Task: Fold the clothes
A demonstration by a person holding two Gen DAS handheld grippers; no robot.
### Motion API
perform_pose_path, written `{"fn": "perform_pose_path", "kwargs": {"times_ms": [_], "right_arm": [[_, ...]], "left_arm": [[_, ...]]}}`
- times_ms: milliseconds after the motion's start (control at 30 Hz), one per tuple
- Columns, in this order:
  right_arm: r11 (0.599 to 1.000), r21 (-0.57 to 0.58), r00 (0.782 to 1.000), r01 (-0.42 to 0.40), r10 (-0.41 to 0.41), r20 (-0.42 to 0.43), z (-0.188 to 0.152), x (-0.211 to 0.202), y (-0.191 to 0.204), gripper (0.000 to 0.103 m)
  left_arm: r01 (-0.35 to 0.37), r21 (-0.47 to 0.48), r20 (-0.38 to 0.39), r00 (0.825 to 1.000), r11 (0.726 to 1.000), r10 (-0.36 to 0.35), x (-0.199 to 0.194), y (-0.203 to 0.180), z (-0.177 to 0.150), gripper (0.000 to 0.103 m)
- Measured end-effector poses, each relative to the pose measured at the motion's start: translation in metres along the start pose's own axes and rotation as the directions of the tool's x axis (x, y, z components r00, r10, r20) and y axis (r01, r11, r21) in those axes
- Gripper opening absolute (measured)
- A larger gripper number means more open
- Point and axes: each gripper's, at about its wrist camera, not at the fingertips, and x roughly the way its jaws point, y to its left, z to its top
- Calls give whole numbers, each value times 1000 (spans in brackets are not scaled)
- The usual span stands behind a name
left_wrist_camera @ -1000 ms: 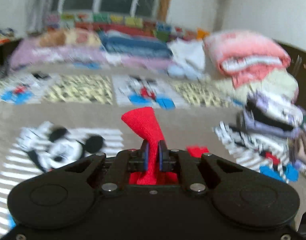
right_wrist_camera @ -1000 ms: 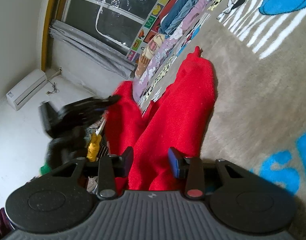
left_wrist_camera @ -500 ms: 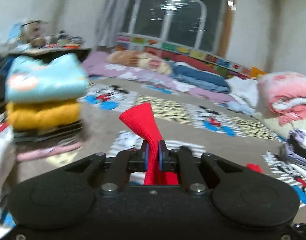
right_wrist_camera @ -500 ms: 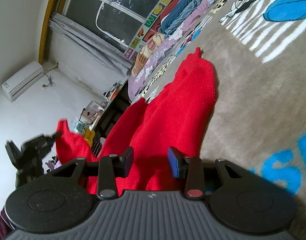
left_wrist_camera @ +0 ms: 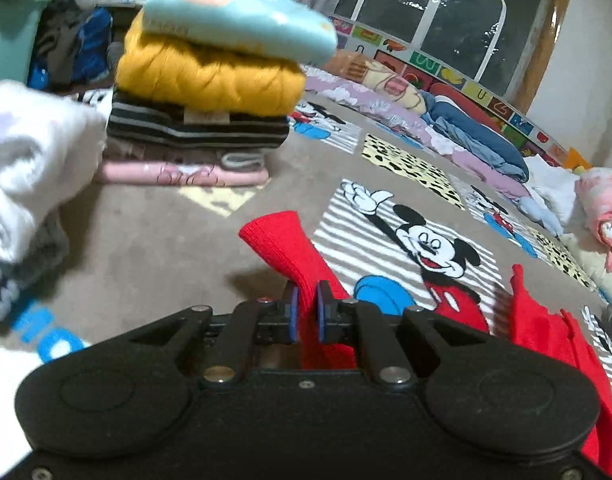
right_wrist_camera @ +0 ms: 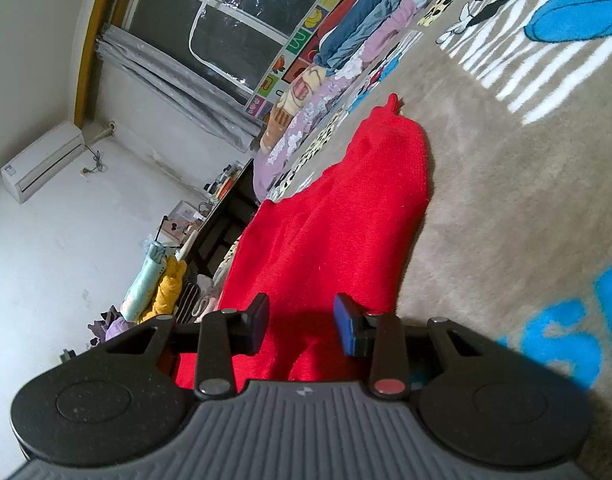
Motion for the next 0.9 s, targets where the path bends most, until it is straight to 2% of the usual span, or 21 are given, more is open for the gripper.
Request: {"fn": "perform_pose_path", "kwargs": {"times_ms": [67, 167, 200, 233, 300, 367, 467, 600, 700, 833, 867, 900], "right_arm": [[1000, -3, 1000, 3, -3, 0, 0, 0, 1, 35], [1000, -4, 1000, 5, -5, 0, 0, 0, 0, 35], [1000, -4, 1000, 5, -5, 0, 0, 0, 0, 35], [1000, -4, 1000, 5, -5, 0, 0, 0, 0, 34], [1000, -3, 1000, 5, -5, 0, 0, 0, -1, 34], [1000, -2, 1000, 4, -4, 0, 0, 0, -1, 34], [1000, -4, 1000, 5, -5, 0, -1, 0, -1, 34], [1000, -3, 1000, 2, -2, 0, -1, 0, -2, 33], [1000, -2, 1000, 2, -2, 0, -1, 0, -2, 33], [1000, -7, 1000, 8, -8, -1, 0, 0, -1, 33], [1000, -9, 1000, 11, -11, -1, 0, 0, -1, 33], [1000, -13, 1000, 15, -15, -2, 0, 1, 0, 33]], "left_arm": [[-4, -5, -5, 1000, 1000, 4, 4, 3, -1, 7], [-51, -13, -18, 999, 999, 51, 11, 10, -3, 7], [-66, -16, -23, 998, 998, 66, 13, 12, -3, 10], [-82, -19, -27, 996, 996, 81, 15, 14, -4, 17], [-113, -24, -37, 993, 993, 112, 20, 18, -5, 17], [-137, -37, -4, 991, 990, 137, 10, 20, -5, 17], [-143, 14, 54, 988, 990, 142, -17, 7, -8, 17], [-35, 151, 35, 999, 988, 30, -42, -42, -42, 17], [63, 258, -1, 998, 964, -65, -60, -83, -71, 17], [193, 388, -65, 981, 901, -183, -83, -137, -109, 17], [209, 427, -113, 978, 879, -178, -82, -148, -124, 17], [188, 480, -145, 980, 857, -134, -77, -155, -143, 17]]}}
